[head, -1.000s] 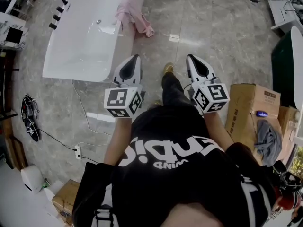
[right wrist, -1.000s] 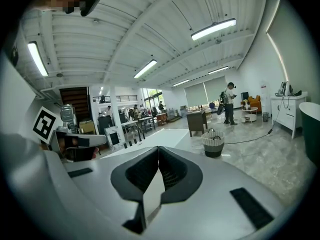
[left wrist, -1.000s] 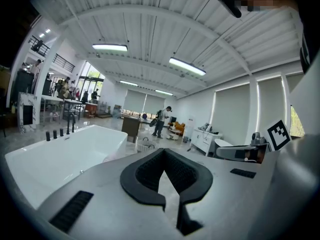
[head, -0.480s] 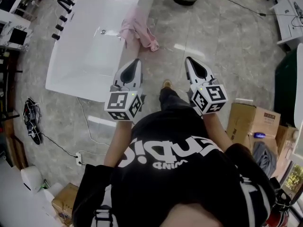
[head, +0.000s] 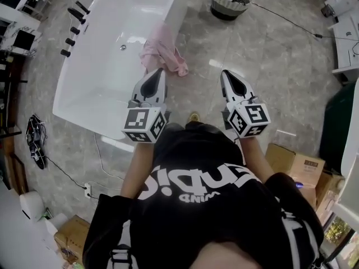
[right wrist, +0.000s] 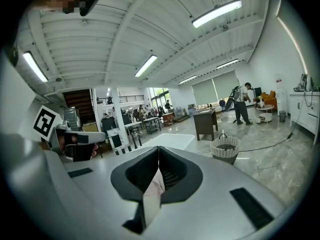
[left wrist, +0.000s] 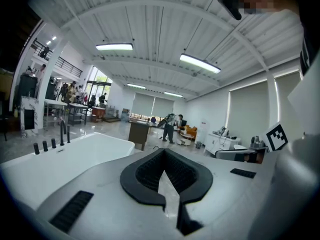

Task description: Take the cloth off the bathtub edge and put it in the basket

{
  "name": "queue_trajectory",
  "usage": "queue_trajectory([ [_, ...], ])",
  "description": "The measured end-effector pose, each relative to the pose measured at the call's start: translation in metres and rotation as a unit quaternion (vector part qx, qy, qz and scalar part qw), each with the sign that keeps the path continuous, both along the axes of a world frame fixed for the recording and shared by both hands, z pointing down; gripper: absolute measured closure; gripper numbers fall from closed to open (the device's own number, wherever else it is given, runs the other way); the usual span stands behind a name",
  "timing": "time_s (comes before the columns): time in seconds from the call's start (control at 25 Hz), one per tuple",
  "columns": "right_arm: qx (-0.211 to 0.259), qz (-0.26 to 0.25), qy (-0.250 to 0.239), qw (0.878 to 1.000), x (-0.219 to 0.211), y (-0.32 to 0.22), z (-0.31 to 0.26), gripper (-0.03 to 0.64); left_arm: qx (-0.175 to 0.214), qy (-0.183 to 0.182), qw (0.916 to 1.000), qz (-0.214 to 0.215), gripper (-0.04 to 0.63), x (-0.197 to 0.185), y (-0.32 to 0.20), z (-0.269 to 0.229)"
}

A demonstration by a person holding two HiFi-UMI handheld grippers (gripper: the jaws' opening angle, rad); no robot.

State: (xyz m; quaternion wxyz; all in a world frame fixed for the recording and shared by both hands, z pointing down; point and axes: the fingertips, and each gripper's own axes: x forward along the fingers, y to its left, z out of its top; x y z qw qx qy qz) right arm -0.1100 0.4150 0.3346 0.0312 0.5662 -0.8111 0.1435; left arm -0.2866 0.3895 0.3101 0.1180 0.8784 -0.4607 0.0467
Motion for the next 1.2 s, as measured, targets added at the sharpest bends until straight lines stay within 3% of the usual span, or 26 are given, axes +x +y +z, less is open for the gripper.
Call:
queue_trajectory([
  [0.4, -0.020, -0.031, -0.007, 0.999, -0.013, -0.092, 0.019, 0.603, -0.009, -0.005, 0.9995, -0.031, 0.581, -0.015, -0.083, 0.012],
  [0.88, 0.000, -0.038, 0.014, 0.999, -0.043, -0.259, -0.007, 0.603, -0.005, 0.006, 1.0000, -0.005, 0.581, -0.027, -0.240, 0.008],
  [1.2, -0.011, -0.034, 0.020, 0.999, -0.055, -0.319, -0.002, 0.603, -0.013, 0.010, 0.9998, 0.011, 0.581, -0.030, -0.303, 0.011],
])
